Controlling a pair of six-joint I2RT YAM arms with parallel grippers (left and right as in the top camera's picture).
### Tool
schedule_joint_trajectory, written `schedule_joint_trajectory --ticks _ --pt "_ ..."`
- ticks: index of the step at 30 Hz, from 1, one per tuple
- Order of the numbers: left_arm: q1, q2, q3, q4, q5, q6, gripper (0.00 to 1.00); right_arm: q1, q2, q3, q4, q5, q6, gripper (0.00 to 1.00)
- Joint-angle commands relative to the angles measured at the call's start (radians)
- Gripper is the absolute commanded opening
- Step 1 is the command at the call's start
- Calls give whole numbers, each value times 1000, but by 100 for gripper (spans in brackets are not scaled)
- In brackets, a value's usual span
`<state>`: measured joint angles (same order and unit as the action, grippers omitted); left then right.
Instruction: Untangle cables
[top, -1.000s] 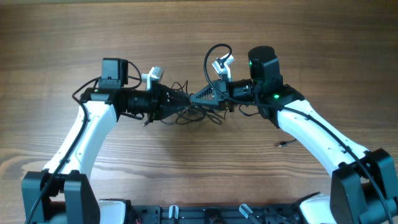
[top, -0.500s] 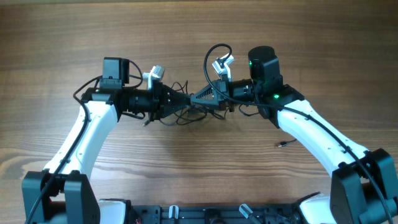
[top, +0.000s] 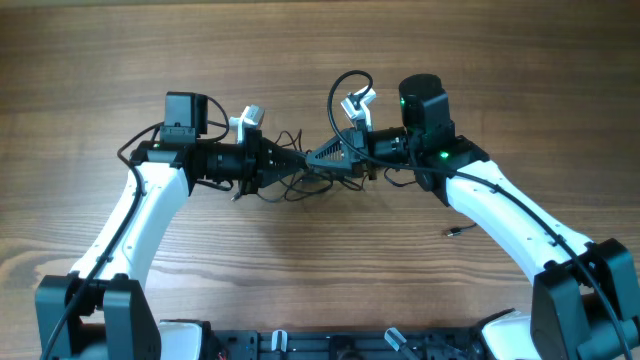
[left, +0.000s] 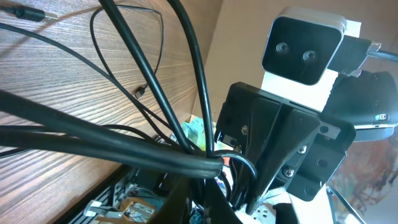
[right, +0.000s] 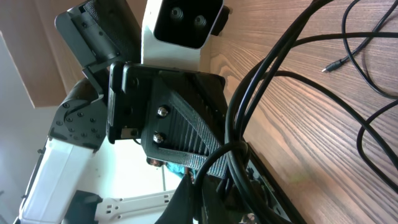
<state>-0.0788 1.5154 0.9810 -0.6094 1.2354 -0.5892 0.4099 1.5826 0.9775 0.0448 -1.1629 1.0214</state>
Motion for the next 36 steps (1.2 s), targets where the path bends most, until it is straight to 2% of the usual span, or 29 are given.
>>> schedule_joint_trajectory --ticks 1,19,23,30,32,36 --pt "-5 3 1 3 7 -3 13 5 -16 11 2 -13 3 4" --pt "-5 3 1 12 51 -26 10 5 -16 11 2 -13 3 4" --pt "-5 3 1 19 55 -26 4 5 -16 11 2 -13 3 4" --pt "-3 3 1 39 54 -25 4 5 -16 11 -7 -11 -6 4" --pt "-2 3 1 42 53 -25 4 5 -16 11 -60 27 -49 4" --pt "28 3 1 45 53 -23 4 5 -16 11 -344 244 -152 4"
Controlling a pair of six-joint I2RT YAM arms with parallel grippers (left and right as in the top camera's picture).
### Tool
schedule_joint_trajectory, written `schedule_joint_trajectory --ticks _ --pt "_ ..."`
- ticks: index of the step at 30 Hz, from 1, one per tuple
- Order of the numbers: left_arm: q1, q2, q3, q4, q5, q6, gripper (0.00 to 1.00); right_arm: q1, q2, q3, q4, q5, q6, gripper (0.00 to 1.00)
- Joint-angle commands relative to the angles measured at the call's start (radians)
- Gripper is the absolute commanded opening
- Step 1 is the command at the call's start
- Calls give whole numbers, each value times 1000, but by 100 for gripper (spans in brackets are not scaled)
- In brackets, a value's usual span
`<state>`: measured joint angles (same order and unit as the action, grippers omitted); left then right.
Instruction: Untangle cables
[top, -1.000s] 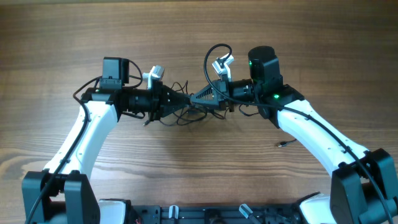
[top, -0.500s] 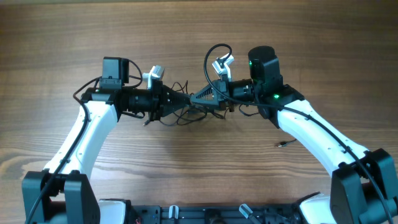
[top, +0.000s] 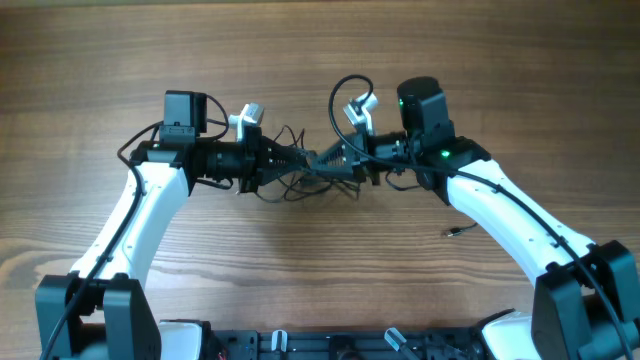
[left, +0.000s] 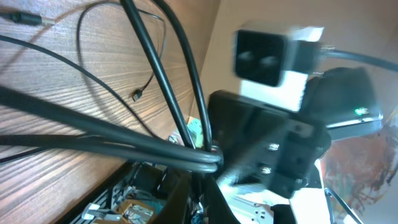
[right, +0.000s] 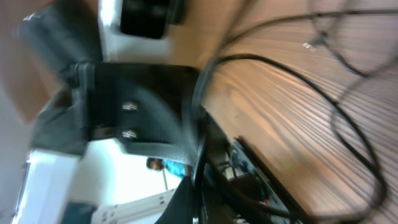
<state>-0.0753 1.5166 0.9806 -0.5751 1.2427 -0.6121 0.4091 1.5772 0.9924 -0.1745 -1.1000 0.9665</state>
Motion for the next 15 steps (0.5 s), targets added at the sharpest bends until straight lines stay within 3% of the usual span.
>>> schedule_joint_trajectory --ticks 1,7,15 --pt "33 2 1 11 46 2 4 6 -10 -4 -182 232 -115 4" --pt "102 2 1 10 46 6 4 6 -10 -4 -309 406 -182 4" --pt "6 2 1 -28 35 59 8 6 -10 -4 -203 337 -181 4"
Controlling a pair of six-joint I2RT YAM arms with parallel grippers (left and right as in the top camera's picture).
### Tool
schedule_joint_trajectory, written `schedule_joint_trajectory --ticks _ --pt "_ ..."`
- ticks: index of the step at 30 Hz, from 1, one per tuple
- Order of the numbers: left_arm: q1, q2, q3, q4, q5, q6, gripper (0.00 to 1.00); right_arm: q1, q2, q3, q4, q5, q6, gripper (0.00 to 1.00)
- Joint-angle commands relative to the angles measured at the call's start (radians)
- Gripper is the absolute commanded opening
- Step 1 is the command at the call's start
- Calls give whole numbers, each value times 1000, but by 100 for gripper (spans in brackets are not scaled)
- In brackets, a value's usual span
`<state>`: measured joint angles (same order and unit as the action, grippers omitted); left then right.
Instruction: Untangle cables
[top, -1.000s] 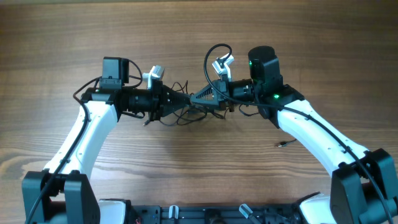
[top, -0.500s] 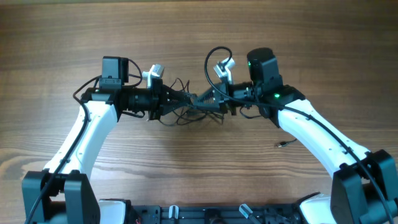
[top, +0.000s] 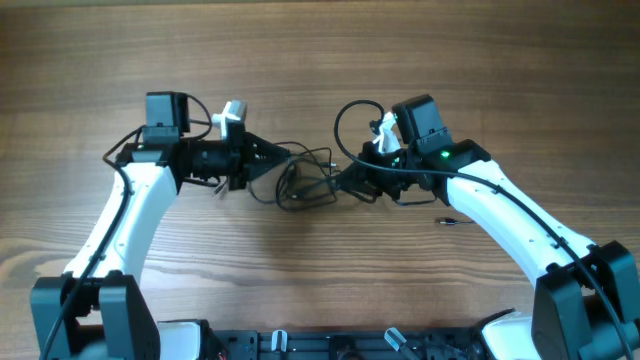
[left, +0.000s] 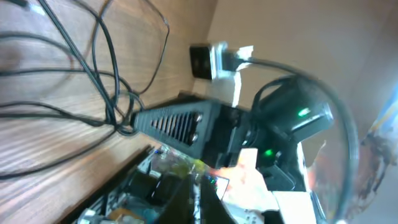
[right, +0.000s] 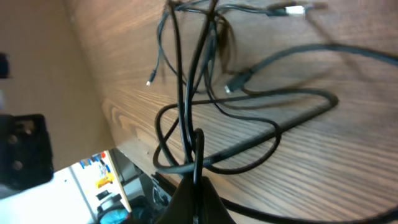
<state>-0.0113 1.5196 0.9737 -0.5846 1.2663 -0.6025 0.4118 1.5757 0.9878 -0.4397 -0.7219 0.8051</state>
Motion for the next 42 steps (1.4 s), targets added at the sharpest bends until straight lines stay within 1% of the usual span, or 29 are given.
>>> schedule_joint_trajectory --ticks 1,5,8,9,12,13,21,24,26,29,32,37,42 --pt "-81 -1 8 -19 -4 49 8 3 -9 0 105 -72 -19 4" --pt "-152 -1 8 -19 -53 48 9 3 -9 0 227 -165 11 4" --pt "-171 -1 8 -21 -80 48 10 3 -9 0 234 -183 10 4" --pt "-175 -1 8 -27 -101 48 11 3 -9 0 237 -195 10 4" --pt "-175 -1 8 -45 -150 48 33 3 -9 0 263 -252 10 4" --pt "-175 -1 8 -48 -158 47 33 3 -9 0 275 -274 12 4" --pt "-175 -1 8 -39 -241 37 34 3 -9 0 338 -328 63 4" --pt "-175 -1 8 -16 -273 13 33 3 -9 0 336 -328 68 4" --pt "-174 -1 8 7 -299 6 31 3 -9 0 334 -332 69 4" --pt "-165 -1 8 37 -299 -16 29 3 -9 0 334 -335 69 4" --pt "-134 -1 8 54 -294 -16 22 3 -9 0 328 -335 69 4" --pt "-82 -1 8 54 -261 -16 21 3 -9 0 323 -334 68 4" --pt "-82 -1 8 54 -234 -39 21 3 -9 0 323 -334 69 4"
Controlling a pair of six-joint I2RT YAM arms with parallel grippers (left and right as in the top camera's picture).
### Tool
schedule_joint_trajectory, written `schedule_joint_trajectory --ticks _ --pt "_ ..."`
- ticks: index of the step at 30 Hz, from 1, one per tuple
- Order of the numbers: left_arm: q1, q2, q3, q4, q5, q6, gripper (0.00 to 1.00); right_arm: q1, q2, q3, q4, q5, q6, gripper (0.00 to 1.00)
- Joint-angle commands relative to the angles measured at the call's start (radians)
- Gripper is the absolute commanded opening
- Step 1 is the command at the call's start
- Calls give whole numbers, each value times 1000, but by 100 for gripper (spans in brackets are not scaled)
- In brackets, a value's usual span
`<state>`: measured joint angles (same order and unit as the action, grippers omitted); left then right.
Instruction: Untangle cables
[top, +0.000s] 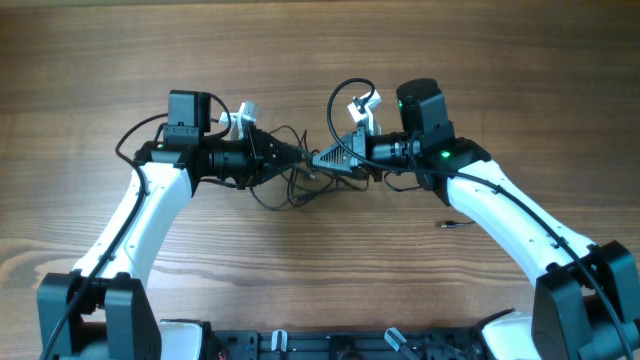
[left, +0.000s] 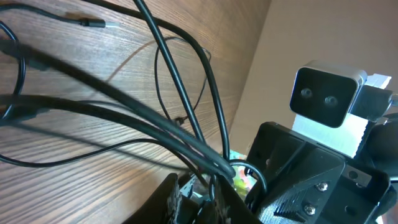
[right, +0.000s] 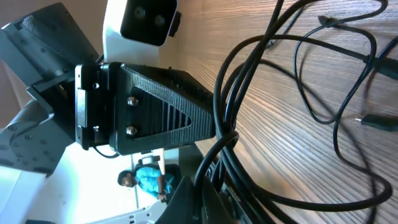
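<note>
A tangle of thin black cables (top: 301, 180) lies at the table's middle, between my two arms. My left gripper (top: 297, 158) and right gripper (top: 322, 160) meet almost tip to tip over it, each shut on strands of the bundle. In the left wrist view the cables (left: 186, 146) run down into my left gripper (left: 206, 190), with the right arm's ribbed finger mount (left: 298, 180) close behind. In the right wrist view a thick cable loop (right: 224, 134) passes between the fingers of my right gripper (right: 207, 186).
A loose cable end with a small plug (top: 447, 223) lies on the wooden table (top: 320, 280) right of centre. Thin strands (right: 336, 93) trail over the wood beyond the bundle. The arms' white links flank the middle.
The grippers were spread apart with the cables stretched into loose loops between them. Now they are back together at the middle, and the cables are bunched beneath them.
At first both grippers met tip to tip at the centre, shut on the bundle, and stayed so a moment later. Then they stood apart with the cables drawn out between them. Now they are together again over a looser tangle.
</note>
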<state>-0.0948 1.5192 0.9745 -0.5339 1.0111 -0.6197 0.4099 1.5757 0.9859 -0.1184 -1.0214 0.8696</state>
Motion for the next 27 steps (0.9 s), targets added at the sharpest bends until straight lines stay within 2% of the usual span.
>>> schedule_joint_trajectory --ticks 1,12,18,27 --pt "0 0 7 3 27 -22 21 5 -9 2 2 -35 4 4" --pt "0 0 7 3 179 -22 22 5 -9 2 2 -34 4 4" --pt "-10 0 7 -1 176 -24 21 5 -9 2 2 -35 5 4" --pt "-48 0 7 -8 85 -21 21 5 -9 2 1 -35 5 4"
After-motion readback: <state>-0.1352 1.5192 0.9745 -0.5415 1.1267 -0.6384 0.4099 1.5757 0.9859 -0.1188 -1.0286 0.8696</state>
